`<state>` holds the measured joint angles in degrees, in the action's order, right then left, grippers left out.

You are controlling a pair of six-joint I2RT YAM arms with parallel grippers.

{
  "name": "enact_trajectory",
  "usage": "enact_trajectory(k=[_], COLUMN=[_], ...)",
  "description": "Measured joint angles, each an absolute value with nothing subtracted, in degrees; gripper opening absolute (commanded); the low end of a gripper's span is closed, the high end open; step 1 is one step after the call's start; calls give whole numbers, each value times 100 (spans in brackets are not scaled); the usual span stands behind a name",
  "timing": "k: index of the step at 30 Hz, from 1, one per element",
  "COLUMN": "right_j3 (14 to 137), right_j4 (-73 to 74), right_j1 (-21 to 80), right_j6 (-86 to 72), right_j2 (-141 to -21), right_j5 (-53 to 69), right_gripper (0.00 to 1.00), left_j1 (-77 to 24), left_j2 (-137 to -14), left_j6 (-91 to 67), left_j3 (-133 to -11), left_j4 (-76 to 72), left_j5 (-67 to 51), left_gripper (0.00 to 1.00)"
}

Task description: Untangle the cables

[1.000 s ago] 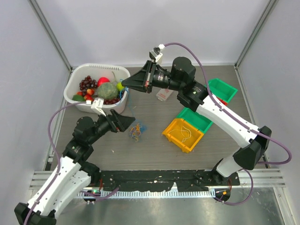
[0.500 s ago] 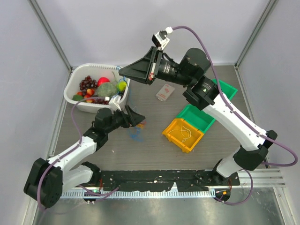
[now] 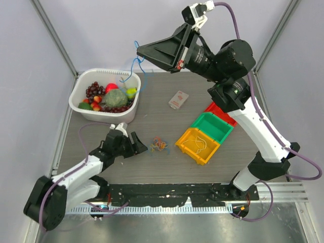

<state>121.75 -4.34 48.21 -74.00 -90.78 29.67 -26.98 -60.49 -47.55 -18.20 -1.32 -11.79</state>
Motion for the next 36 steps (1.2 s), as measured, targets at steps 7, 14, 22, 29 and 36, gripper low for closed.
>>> enact_trajectory(k=[7, 14, 22, 29, 36], right_j3=[11579, 9918, 7703, 7306, 7085], right_j4=[-392, 183, -1826, -4147, -4770], right_j1=[4821, 4818, 4814, 4781, 4748], right_j6=[-7100, -6248, -6945, -8355, -8746], right_j2=[-8768, -8423, -7876, -7811, -7660], right_j5=[3070, 3437, 4862, 5607, 5800], right_gripper=[1, 1, 1, 1, 1], left_j1=[-2698, -2698, -2700, -2698, -2698], left_j2=[-3824, -1756, -2534, -3430, -3339], left_j6=[-4794, -5070, -5356, -5472, -5972], left_j3=[-1929, -3350, -4587, -4757, -4584], left_j4=[1022, 1487, 1050, 556, -676], left_j5=[-1404, -1933, -2576, -2976, -3225], left_gripper=[79, 82, 72, 82, 77])
